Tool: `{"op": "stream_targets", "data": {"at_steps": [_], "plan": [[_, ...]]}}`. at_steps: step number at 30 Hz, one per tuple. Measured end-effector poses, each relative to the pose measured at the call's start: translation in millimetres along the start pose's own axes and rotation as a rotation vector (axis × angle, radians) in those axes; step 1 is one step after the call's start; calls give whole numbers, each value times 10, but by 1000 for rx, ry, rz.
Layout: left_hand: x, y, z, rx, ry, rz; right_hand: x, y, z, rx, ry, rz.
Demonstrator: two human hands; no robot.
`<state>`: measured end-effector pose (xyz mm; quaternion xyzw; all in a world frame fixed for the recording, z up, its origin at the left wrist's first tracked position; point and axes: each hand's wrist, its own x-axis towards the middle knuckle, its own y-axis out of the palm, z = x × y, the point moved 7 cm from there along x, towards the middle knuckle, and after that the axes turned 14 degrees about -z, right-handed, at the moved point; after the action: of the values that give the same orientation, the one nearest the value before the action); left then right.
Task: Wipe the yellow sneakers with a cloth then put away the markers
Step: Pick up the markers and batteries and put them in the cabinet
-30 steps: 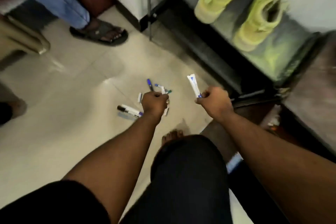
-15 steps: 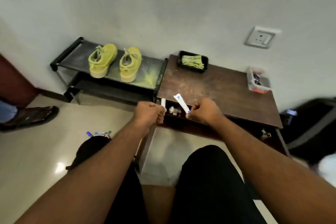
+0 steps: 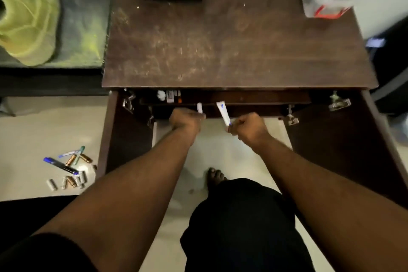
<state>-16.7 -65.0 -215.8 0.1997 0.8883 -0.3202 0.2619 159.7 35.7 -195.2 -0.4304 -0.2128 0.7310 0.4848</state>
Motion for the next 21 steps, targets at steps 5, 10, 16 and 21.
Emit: {"op": "stream_targets", "data": {"at_steps": [5,10,16,21], "plan": [[554,258,3,37,109,-52,263,424,106,201,106,-99],[657,298,-61,46,213,-100,361,607,191,249,119,-187],[563,357,-242,222,369,-174,442,593,306,282,78,-289],[563,405,-297,294,381,-191,507,535,426,237,21,-320]]}}
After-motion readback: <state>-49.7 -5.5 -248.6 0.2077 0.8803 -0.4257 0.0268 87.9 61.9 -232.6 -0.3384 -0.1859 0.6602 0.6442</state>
